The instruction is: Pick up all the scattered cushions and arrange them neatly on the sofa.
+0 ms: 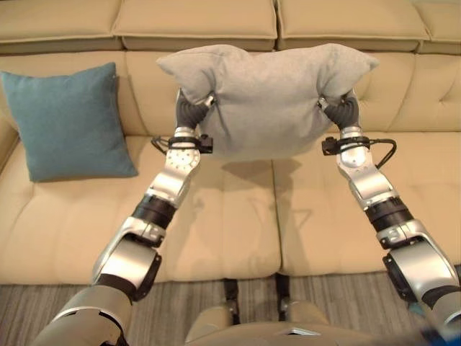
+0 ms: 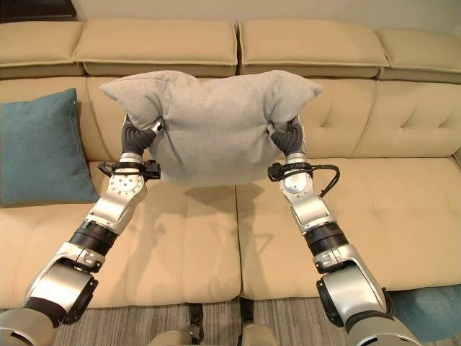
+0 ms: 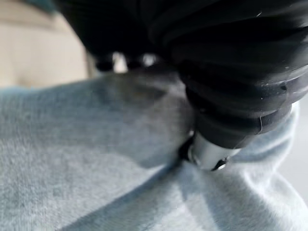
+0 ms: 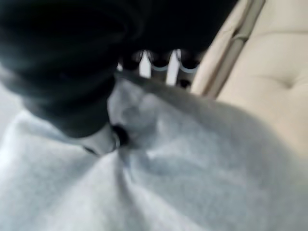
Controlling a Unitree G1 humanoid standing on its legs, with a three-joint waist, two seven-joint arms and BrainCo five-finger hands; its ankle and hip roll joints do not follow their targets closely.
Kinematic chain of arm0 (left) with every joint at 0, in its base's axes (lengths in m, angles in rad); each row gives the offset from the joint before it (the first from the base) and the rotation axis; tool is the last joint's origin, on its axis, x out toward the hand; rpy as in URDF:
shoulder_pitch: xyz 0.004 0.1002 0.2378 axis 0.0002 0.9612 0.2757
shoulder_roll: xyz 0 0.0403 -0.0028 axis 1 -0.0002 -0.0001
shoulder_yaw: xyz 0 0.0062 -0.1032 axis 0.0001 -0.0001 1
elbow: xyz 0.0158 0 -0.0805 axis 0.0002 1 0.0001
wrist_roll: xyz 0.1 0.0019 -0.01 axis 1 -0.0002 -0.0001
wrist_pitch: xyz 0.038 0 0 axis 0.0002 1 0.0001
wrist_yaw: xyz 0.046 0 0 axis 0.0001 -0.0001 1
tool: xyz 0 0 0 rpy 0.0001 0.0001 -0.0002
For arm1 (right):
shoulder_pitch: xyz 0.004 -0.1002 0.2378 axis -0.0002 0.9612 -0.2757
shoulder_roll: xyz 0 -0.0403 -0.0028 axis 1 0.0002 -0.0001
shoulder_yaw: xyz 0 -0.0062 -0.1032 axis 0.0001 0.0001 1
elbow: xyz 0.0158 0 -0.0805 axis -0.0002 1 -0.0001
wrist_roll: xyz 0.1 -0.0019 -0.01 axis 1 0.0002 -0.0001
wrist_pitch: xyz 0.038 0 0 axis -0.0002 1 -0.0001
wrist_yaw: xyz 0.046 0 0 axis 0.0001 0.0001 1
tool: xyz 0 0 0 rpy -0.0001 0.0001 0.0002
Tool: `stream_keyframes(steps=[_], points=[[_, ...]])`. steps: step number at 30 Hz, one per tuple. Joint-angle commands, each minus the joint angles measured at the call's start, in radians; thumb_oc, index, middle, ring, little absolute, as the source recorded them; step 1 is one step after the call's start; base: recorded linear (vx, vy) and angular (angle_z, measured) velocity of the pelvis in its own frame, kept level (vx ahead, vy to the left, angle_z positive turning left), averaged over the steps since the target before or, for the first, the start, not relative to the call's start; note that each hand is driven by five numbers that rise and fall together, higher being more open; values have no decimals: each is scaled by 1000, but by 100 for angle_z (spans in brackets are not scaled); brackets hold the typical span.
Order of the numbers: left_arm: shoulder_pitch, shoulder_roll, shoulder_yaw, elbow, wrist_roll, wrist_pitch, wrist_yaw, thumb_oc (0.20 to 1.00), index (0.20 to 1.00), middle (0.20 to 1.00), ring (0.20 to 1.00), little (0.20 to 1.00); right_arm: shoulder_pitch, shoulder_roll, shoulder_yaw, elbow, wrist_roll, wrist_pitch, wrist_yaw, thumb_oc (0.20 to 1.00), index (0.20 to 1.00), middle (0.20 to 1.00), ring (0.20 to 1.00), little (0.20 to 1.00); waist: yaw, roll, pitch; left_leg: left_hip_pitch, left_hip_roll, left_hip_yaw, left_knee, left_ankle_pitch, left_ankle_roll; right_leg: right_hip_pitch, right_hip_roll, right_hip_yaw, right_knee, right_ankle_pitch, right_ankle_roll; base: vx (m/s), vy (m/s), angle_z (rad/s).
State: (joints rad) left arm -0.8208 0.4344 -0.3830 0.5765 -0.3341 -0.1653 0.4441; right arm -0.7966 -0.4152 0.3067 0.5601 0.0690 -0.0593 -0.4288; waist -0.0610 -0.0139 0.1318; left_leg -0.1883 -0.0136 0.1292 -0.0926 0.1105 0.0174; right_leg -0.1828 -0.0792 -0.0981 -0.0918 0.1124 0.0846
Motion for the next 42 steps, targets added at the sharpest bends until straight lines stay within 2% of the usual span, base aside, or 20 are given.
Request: stream_keyframes(steps=[1,5,11,26,27,28,33,42], points=[[-69,-33,-34,-85,-5,-104,-6,200,200,200,200,200,-55,3,32,-143,15,-77,-14,200,200,200,200,200,21,-20,-22,23,50,-11,18,-89,-88,-21,-33,-6,33,-23,82,0,0,0],[-226,9,-74,62,-29,-111,0,200,200,200,200,200,-198,-58,59,-32,55,-85,-39,200,200,200,200,200,9,-12,-17,-82,50,-24,7,-48,-109,-116,-30,-20,24,2,84,-34,-30,0],[-321,27,-112,205,-72,-113,-28,200,200,200,200,200,-306,-89,121,95,104,-94,-20,200,200,200,200,200,11,-7,1,-150,46,-29,6,-23,-122,-186,-33,-26,29,14,88,-13,-10,0],[-359,32,-134,294,-62,-98,-51,200,200,200,200,200,-347,-91,151,194,104,-88,-14,200,200,200,200,200,17,-7,32,-247,44,-39,5,-1,-142,-276,-32,-38,21,30,94,0,-19,4],[-381,42,-144,322,-52,-93,-53,1000,1000,1000,1000,1000,-365,-100,167,229,85,-80,-18,520,520,520,520,520,15,-8,33,-262,43,-43,5,6,-142,-290,-32,-39,18,36,96,7,-42,0],[-395,47,-152,341,-43,-87,-53,1000,1000,1000,1000,1000,-377,-107,177,243,68,-73,-26,1000,1000,1000,1000,1000,16,-7,35,-264,45,-44,5,5,-144,-291,-30,-40,19,34,97,-2,-33,2],[-471,106,-176,434,-15,-67,-46,1000,1000,1000,1000,1000,-446,-168,225,359,-4,-24,-70,1000,1000,1000,1000,1000,20,-5,40,-277,44,-48,5,11,-146,-302,-27,-45,15,39,101,0,-10,6],[-504,210,-154,572,-85,-54,-68,1000,1000,1000,1000,1000,-489,-269,249,544,30,25,-68,1000,1000,1000,1000,1000,20,-2,15,-264,40,-53,5,6,-147,-288,-24,-46,8,40,104,4,-1,1]])
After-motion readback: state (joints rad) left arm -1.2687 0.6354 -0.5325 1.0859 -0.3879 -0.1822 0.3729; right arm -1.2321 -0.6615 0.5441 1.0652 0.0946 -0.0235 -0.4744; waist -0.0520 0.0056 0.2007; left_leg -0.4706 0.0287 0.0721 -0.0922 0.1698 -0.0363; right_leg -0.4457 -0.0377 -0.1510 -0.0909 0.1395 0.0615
